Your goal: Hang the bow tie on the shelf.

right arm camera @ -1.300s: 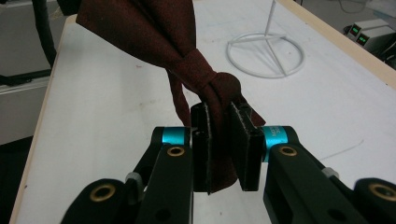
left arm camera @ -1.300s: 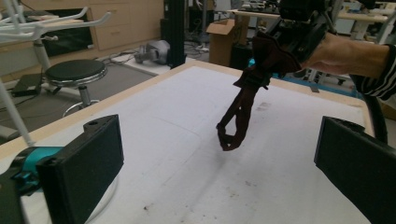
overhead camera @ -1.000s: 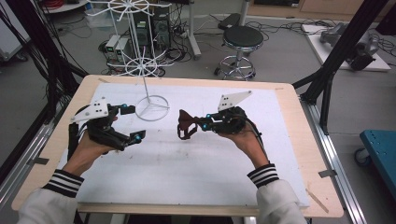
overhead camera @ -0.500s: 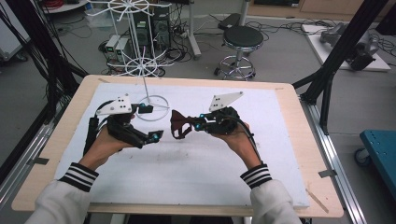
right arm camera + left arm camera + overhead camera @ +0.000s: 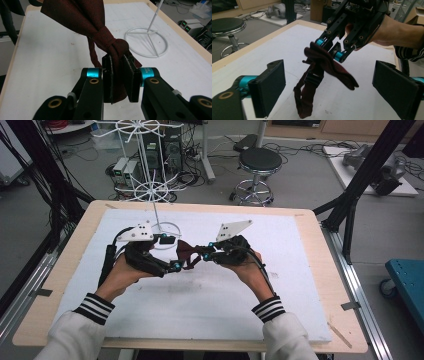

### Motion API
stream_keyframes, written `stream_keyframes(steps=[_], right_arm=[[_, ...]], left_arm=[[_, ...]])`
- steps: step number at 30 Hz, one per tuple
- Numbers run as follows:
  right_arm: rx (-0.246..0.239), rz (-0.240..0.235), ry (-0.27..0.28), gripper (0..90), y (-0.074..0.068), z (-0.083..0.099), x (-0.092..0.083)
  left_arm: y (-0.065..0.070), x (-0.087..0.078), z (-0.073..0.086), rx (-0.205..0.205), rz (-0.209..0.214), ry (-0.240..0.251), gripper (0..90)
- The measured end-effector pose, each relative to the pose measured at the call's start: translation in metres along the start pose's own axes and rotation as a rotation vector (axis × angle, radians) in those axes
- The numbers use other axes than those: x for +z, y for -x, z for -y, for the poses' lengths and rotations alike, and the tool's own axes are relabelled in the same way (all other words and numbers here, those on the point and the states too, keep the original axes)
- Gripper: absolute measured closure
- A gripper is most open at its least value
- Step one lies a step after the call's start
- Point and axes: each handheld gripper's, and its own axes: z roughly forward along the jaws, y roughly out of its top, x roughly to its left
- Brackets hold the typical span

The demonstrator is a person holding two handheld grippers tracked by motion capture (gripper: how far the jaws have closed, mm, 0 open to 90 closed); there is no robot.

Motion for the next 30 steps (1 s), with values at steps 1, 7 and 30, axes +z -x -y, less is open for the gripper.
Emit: stream_keyframes(steps=[1,7,30], right_arm=[[0.001,-0.001,0.000,79.6,-0.0003,-0.0004,0.0002],[-0.010,0.003,0.002,79.5,-0.0007,-0.0018,0.0020],[-0.013,0.004,0.015,77.6,-0.0007,-0.0014,0.0021]], left_arm=[[0.0001,0.0005,-0.0006,0.003,0.003,-0.007,15.5],[-0.0014,0.0041,-0.0013,-0.026,0.004,-0.025,30.7],[0.0021,0.0031,-0.0002,-0.017,-0.070,-0.018,84.9]])
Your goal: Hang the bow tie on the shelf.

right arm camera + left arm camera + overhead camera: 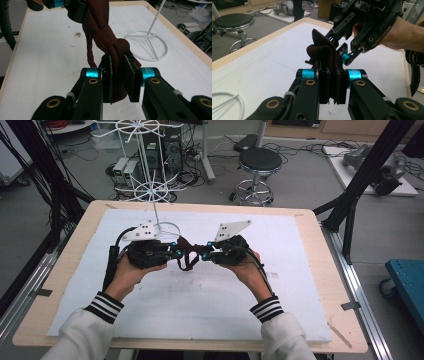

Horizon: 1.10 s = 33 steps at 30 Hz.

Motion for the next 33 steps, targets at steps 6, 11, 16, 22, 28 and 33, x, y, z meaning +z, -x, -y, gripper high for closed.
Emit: stream_keyframes(steps=[6,11,16,22,28,33], right_arm=[[0.010,0.081,0.041,14.4,-0.004,0.001,0.003],[0.015,0.105,0.101,0.4,-0.011,0.004,0.000],[0.032,0.118,0.118,0.4,-0.013,0.010,-0.008],[0.058,0.163,0.154,0.5,-0.013,0.020,-0.024],[0.105,0.202,0.207,0.5,-0.015,0.035,-0.043],[0.126,0.246,0.246,0.5,-0.020,0.051,-0.060]], left_arm=[[-0.002,-0.005,0.000,0.005,-0.008,-0.001,85.0],[-0.004,-0.011,-0.001,0.003,-0.010,0.010,84.9],[-0.010,-0.019,-0.002,-0.007,-0.010,0.027,84.9],[-0.015,-0.025,-0.004,-0.013,-0.014,0.026,84.9],[-0.022,-0.031,-0.012,-0.002,-0.022,0.022,84.8],[-0.027,-0.041,-0.021,0.010,-0.038,0.024,84.8]])
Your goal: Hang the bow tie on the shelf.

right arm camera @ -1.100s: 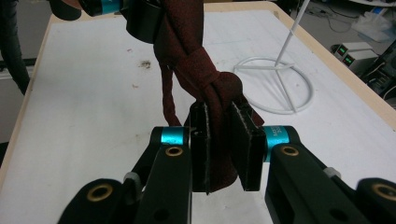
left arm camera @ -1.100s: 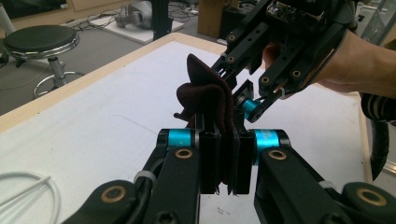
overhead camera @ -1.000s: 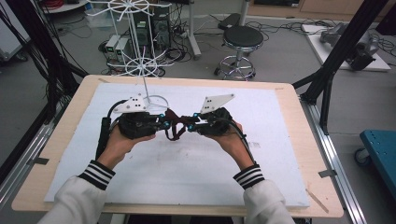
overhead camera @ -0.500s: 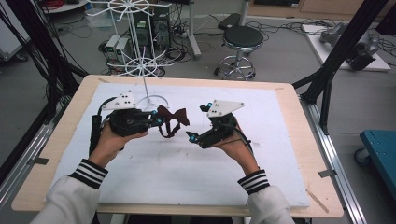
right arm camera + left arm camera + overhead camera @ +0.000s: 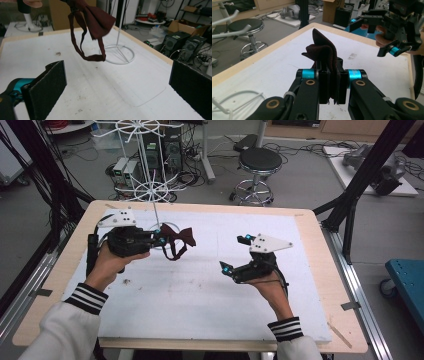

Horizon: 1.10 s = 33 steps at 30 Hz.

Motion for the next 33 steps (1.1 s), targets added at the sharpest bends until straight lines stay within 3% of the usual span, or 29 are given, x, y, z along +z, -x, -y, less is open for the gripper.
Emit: stream_keyframes(steps=[2,4,6,15,25,33], right_arm=[[-0.005,0.029,-0.011,0.5,0.000,0.004,-0.007],[-0.012,0.049,0.034,0.5,-0.002,0.009,-0.015],[-0.011,0.068,0.035,0.5,-0.002,0.014,-0.022],[0.053,0.130,0.124,0.5,-0.002,0.040,-0.048],[0.044,0.190,0.175,0.5,-0.007,0.066,-0.061],[0.078,0.221,0.199,0.5,-0.011,0.087,-0.065]], left_arm=[[-0.003,-0.004,-0.003,0.001,-0.006,0.004,84.8],[-0.006,-0.008,-0.006,0.015,-0.014,-0.008,84.8],[-0.010,-0.011,-0.009,0.016,-0.015,-0.012,84.8],[-0.023,-0.023,-0.021,0.019,-0.031,-0.026,84.8],[-0.043,-0.038,-0.027,0.004,-0.042,-0.033,84.8],[-0.057,-0.048,-0.033,0.000,-0.062,-0.038,84.7]])
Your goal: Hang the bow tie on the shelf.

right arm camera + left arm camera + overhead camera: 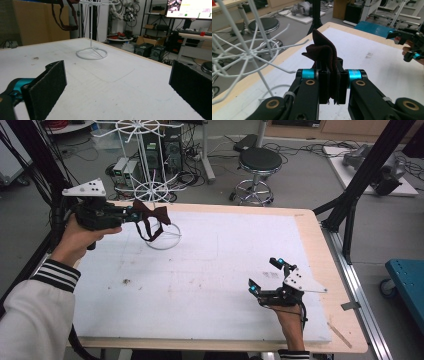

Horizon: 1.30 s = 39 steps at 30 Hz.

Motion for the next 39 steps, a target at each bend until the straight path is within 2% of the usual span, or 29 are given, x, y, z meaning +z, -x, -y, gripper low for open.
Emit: stream_keyframes(steps=[6,15,26,29,39], right_arm=[[0.033,0.027,0.047,0.5,0.002,0.011,-0.009],[0.025,0.052,0.082,0.5,0.005,0.020,-0.015],[0.038,0.054,0.081,0.5,0.005,0.024,-0.015],[0.036,0.062,0.080,0.4,0.005,0.025,-0.015],[0.050,0.079,0.089,0.4,0.009,0.032,-0.012]], left_arm=[[-0.008,0.001,-0.002,-0.003,-0.001,-0.010,84.7],[-0.019,0.003,-0.011,0.013,-0.016,-0.062,84.6],[-0.032,0.013,-0.017,0.002,0.002,-0.110,84.6],[-0.035,0.017,-0.015,0.001,-0.007,-0.135,84.6],[-0.041,0.025,-0.013,-0.005,-0.026,-0.143,84.5]])
